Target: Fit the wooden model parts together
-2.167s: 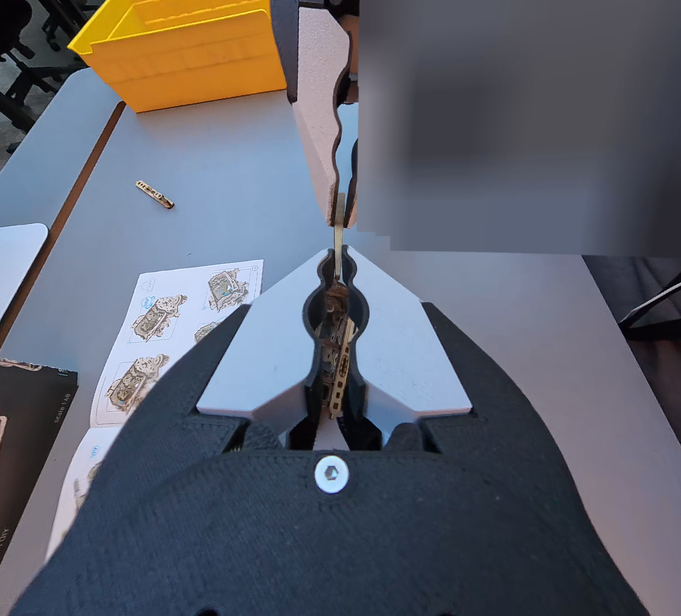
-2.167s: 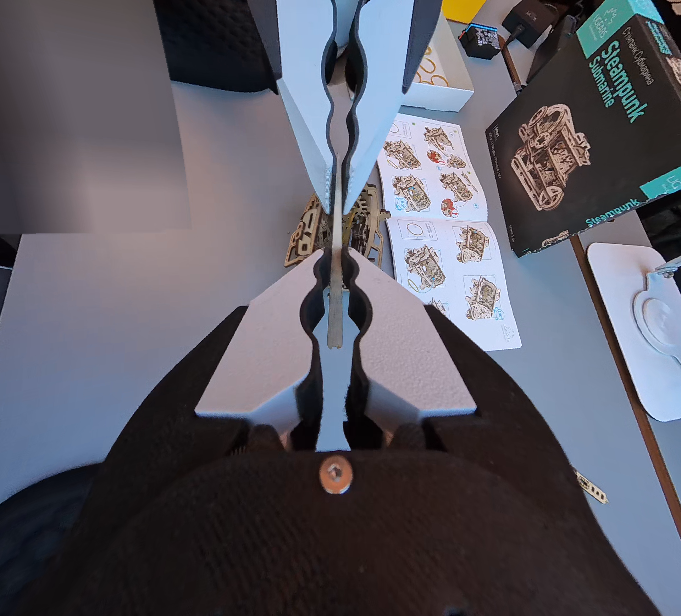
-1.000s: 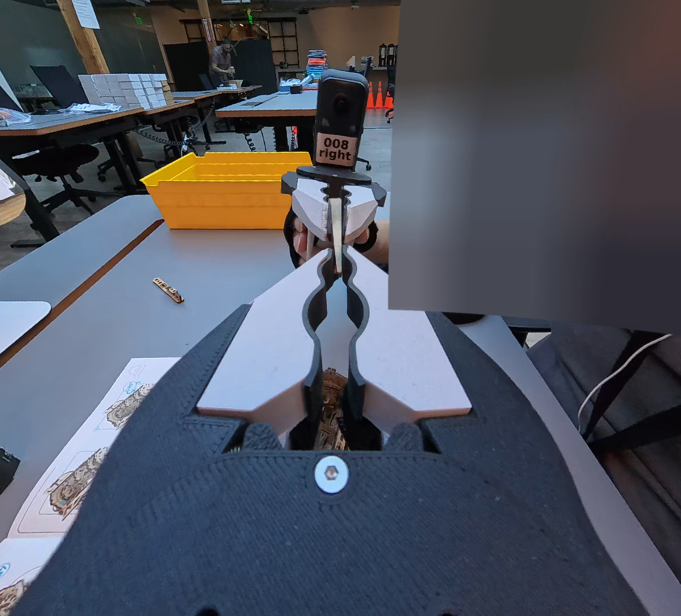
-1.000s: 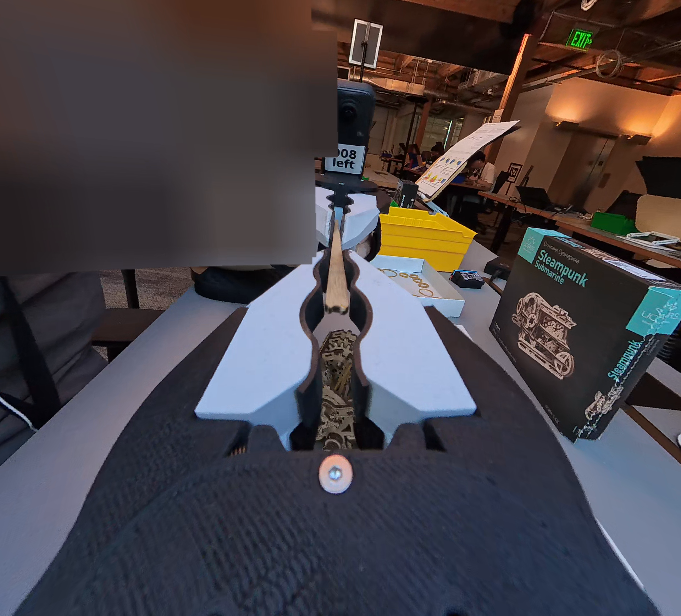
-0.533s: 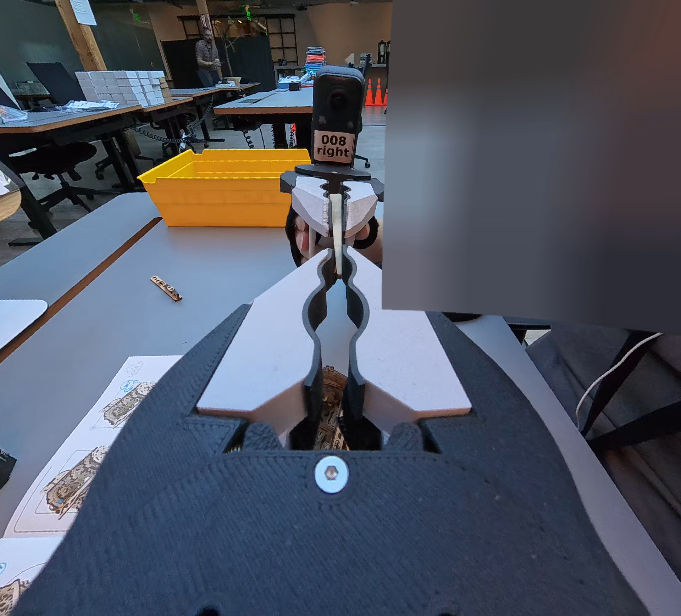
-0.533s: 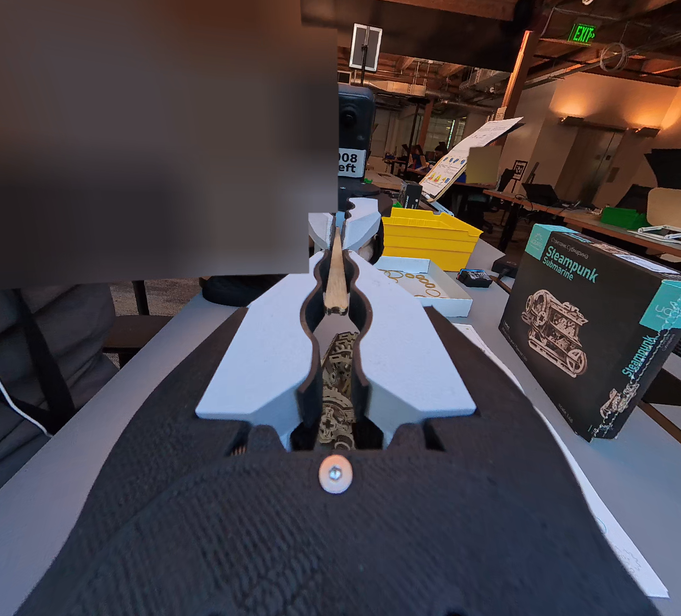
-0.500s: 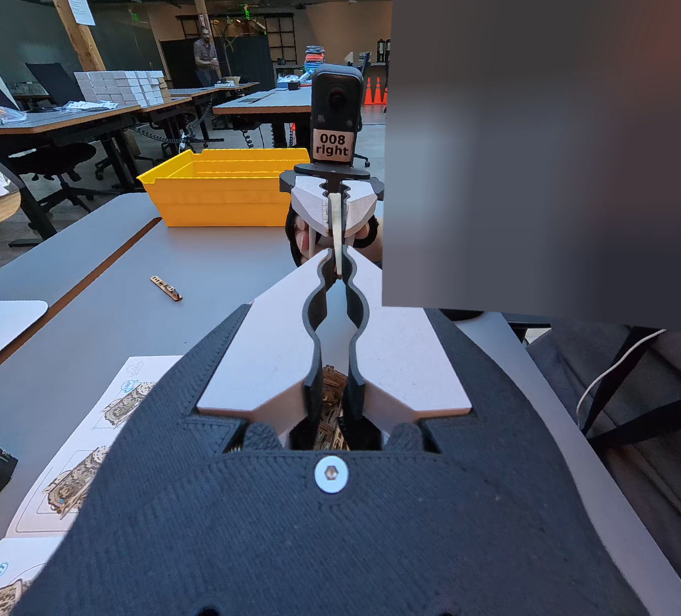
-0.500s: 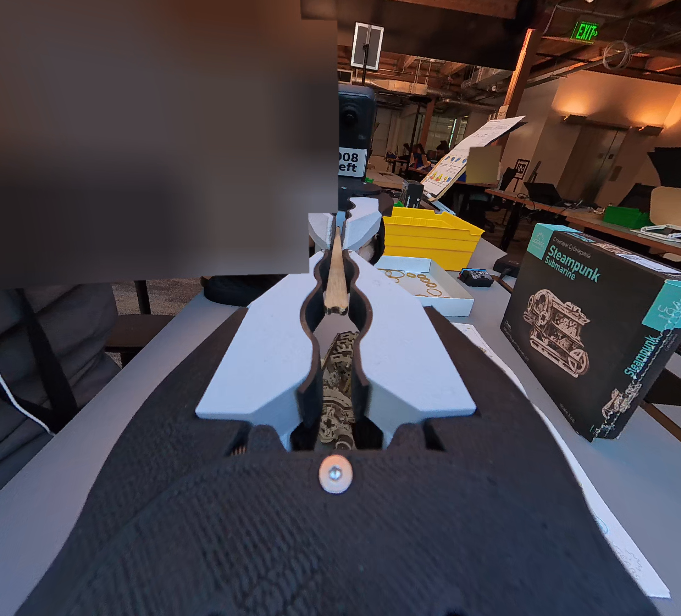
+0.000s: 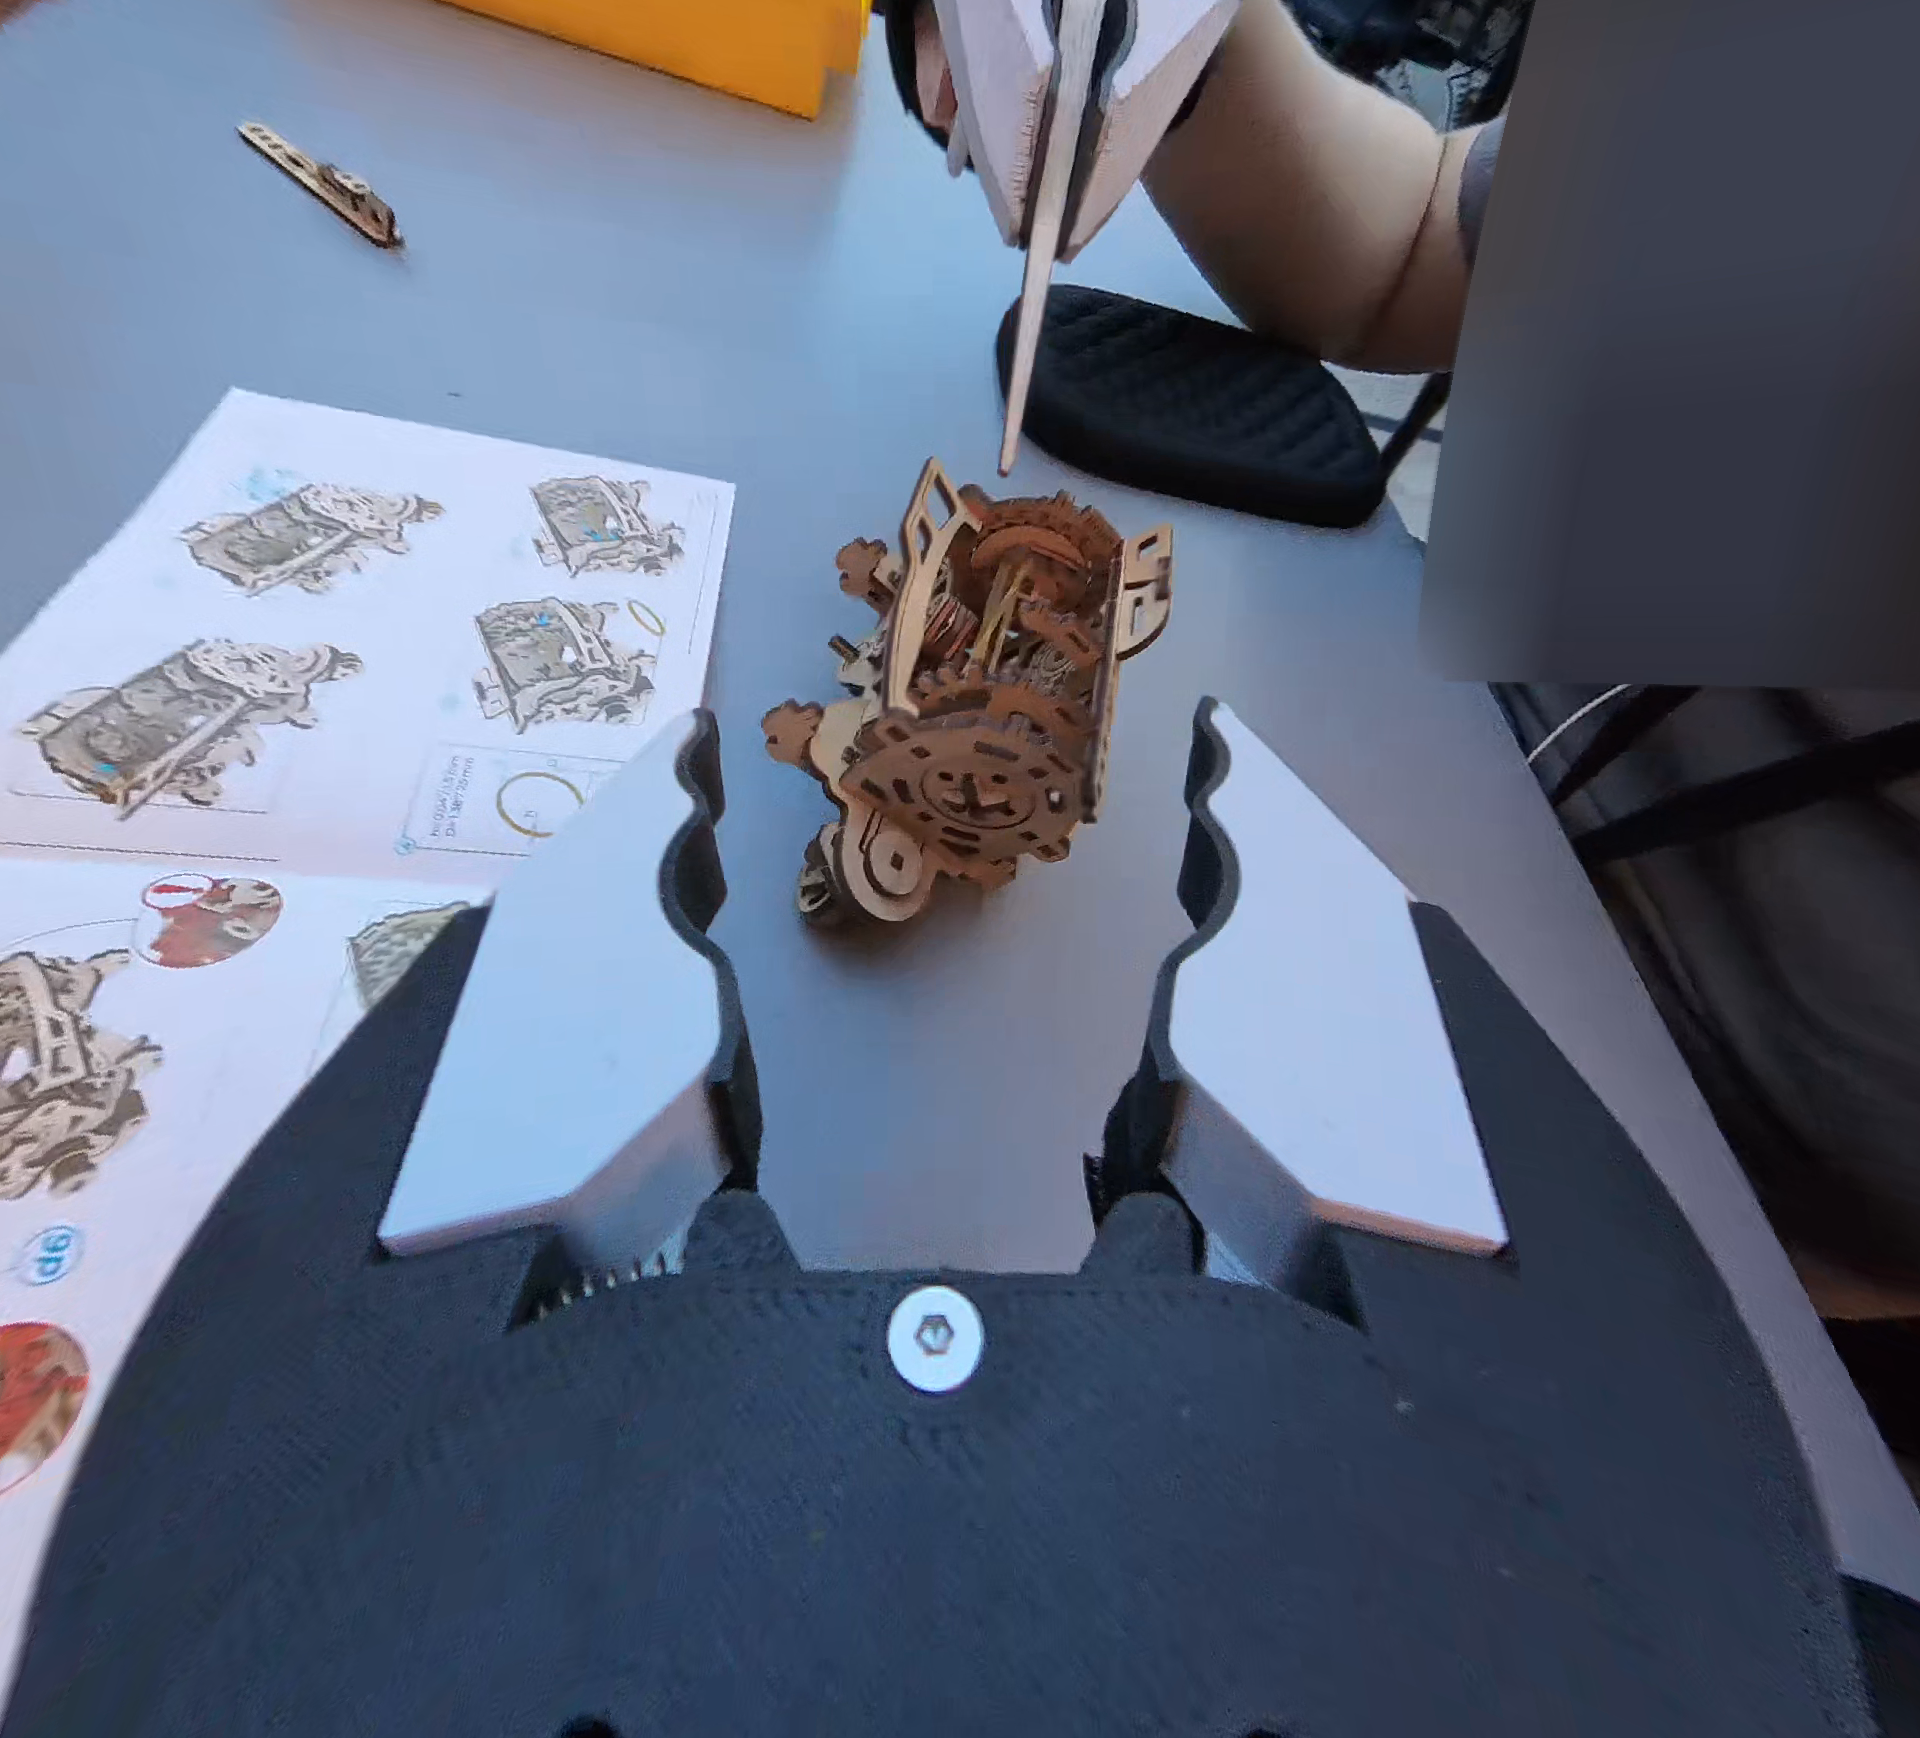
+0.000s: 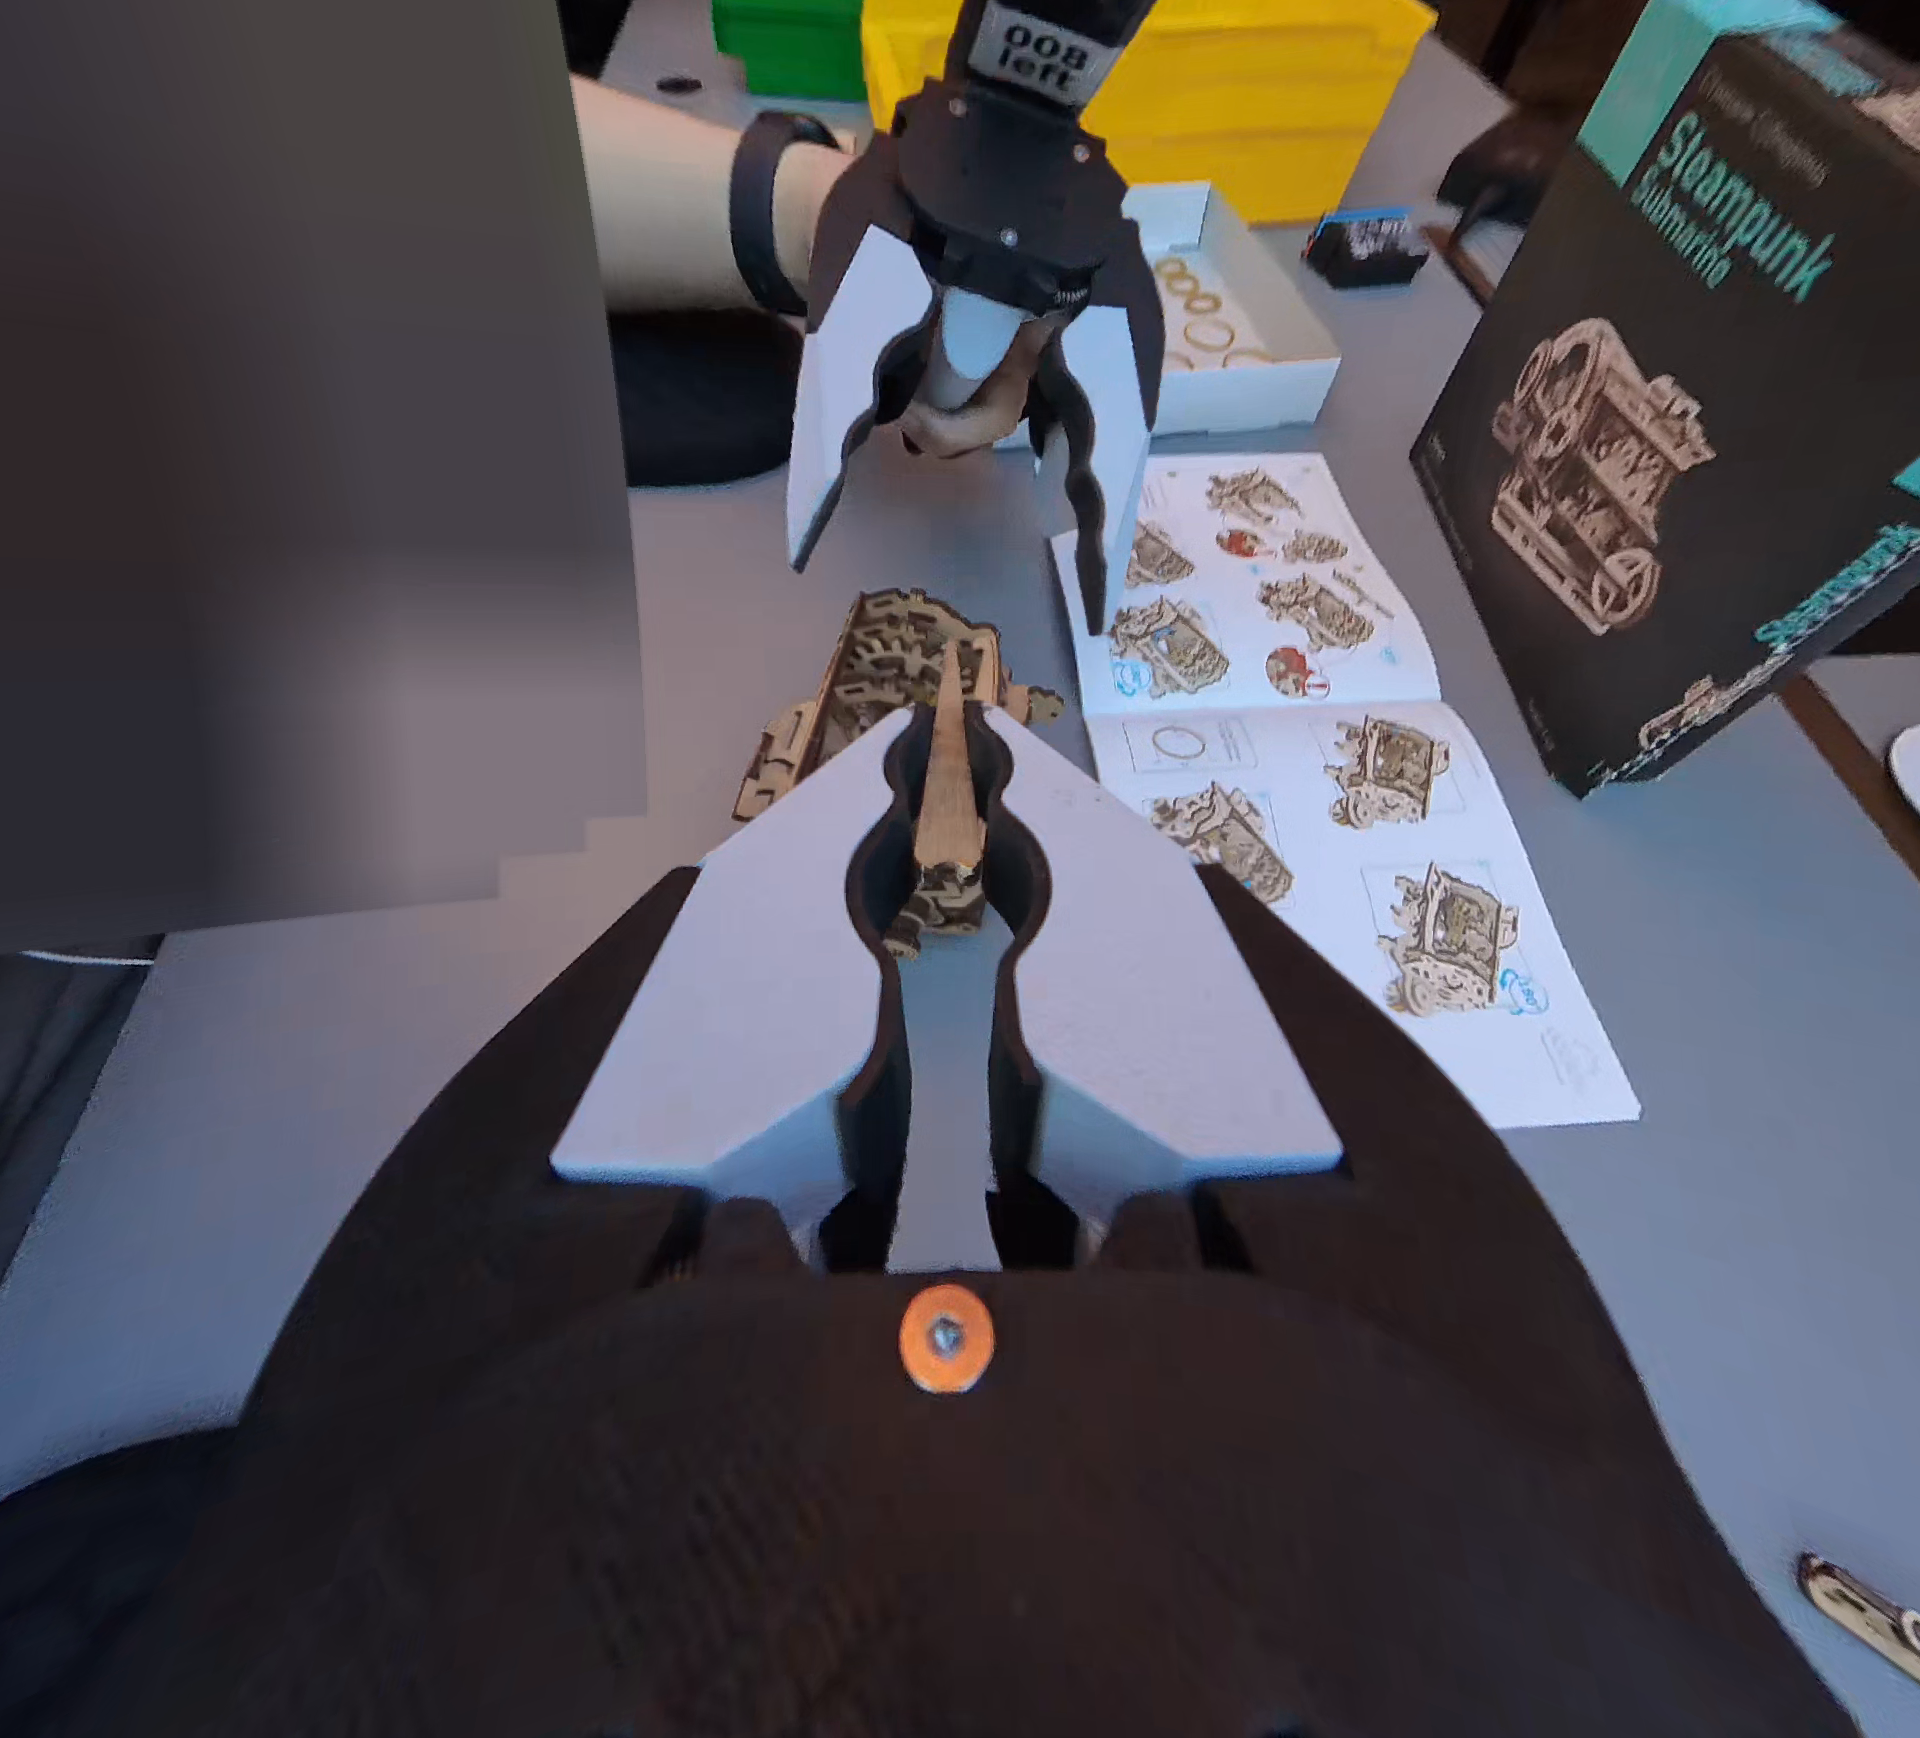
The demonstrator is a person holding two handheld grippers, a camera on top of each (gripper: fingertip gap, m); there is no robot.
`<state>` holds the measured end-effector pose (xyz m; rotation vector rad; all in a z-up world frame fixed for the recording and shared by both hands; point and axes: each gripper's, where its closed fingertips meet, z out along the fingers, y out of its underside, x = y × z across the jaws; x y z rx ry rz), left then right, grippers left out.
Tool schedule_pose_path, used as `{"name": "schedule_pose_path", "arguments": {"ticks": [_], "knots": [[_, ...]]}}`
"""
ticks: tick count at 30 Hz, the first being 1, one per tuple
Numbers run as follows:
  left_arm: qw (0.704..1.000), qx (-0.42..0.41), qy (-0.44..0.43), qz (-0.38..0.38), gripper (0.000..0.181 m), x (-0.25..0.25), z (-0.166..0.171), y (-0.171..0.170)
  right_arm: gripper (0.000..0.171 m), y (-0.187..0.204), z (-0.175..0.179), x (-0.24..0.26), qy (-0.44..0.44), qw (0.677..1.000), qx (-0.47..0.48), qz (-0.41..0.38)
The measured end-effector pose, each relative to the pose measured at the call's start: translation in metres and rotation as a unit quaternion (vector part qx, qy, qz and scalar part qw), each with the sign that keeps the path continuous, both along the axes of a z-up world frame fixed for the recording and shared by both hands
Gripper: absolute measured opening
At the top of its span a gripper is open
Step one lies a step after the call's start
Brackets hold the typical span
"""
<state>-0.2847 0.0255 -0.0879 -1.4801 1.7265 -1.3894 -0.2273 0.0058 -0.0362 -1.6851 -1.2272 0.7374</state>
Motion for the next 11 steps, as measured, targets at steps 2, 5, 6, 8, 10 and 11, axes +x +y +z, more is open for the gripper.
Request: {"name": "schedule_pose_path", "arguments": {"ticks": [2,5,6,8,10,11], "knots": [[1.000,-0.005,0.008,-0.008,0.088,0.004,-0.010,0.003,0.004,0.005,-0.007,-0.005,-0.022,0.999,-0.029,0.001],[0.999,-0.015,0.018,-0.041,0.089,0.006,-0.015,-0.003,0.004,0.007,-0.019,-0.013,-0.041,0.996,-0.077,0.008],[0.998,-0.021,0.020,-0.056,0.090,0.007,-0.016,-0.008,0.004,0.007,-0.021,-0.016,-0.045,0.995,-0.086,0.009],[0.997,-0.023,0.021,-0.069,0.090,0.009,-0.018,-0.012,0.004,0.006,-0.022,-0.019,-0.050,0.994,-0.094,0.012],[0.997,-0.018,0.017,-0.074,0.089,0.012,-0.020,-0.013,0.004,0.008,-0.022,-0.018,-0.062,0.994,-0.088,-0.001],[0.997,-0.018,0.015,-0.075,0.088,0.014,-0.021,-0.013,0.004,0.008,-0.022,-0.016,-0.065,0.994,-0.087,-0.004]]}}
